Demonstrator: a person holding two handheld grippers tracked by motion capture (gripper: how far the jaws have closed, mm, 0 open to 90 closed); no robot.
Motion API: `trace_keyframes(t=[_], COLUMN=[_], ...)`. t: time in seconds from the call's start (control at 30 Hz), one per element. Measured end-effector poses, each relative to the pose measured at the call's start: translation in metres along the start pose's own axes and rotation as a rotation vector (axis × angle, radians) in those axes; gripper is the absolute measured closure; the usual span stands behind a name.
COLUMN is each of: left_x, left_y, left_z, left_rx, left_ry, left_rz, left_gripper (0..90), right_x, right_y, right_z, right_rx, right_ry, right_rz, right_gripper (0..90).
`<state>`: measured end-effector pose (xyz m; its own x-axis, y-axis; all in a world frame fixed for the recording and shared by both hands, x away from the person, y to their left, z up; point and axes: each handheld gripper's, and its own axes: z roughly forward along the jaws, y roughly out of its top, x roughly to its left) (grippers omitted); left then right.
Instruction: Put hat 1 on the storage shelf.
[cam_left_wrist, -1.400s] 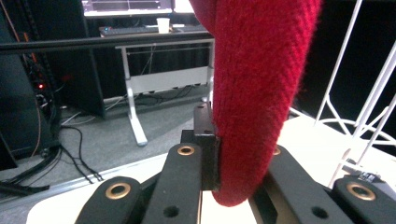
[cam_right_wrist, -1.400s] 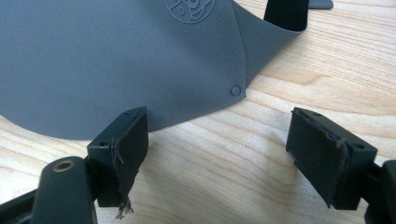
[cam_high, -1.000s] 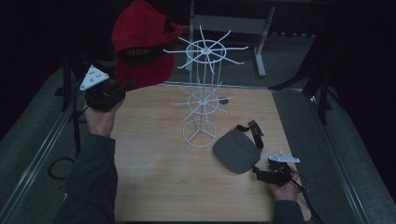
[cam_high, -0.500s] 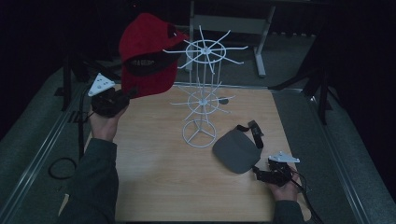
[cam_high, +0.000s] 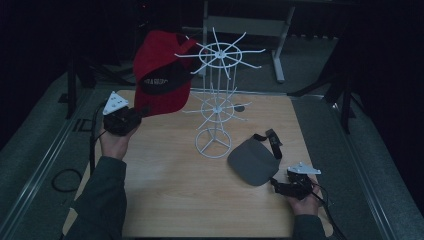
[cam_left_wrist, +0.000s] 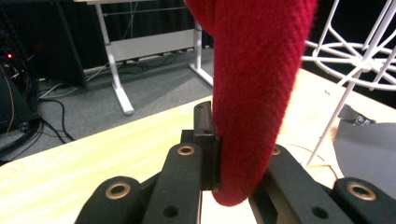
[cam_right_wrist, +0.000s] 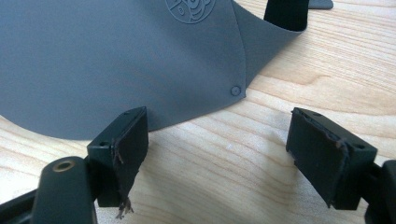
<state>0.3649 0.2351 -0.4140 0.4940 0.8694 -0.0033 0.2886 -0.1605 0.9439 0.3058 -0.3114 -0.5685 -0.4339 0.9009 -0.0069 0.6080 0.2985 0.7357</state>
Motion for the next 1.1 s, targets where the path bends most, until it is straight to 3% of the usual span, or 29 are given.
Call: trace_keyframes(t=[0.43,0.63,0.87,1.1], left_x=[-0.008,-0.009,-0.008,-0.009], left_y=[-0.012,-0.02,-0.026,-0.026], left_z=[0.008,0.012,0.01,0.003], left_rx=[0.041,0.065,0.056,0.033], left_ry=[-0.017,-0.031,-0.041,-0.028], left_rz=[0.026,0.015,-0.006,-0.012], left_gripper=[85.8,85.4,83.9,69.9], right_x=[0.0,0.0,0.0,0.0], right_y=[0.0,0.0,0.0,0.0], right_z=[0.0,0.0,0.0,0.0], right_rx=[0.0,0.0,-0.001,-0.001], right_ry=[0.0,0.0,-0.001,-0.001], right_rz=[0.0,0.0,-0.003,-0.003], right_gripper=[20.8,20.8,20.8,20.8])
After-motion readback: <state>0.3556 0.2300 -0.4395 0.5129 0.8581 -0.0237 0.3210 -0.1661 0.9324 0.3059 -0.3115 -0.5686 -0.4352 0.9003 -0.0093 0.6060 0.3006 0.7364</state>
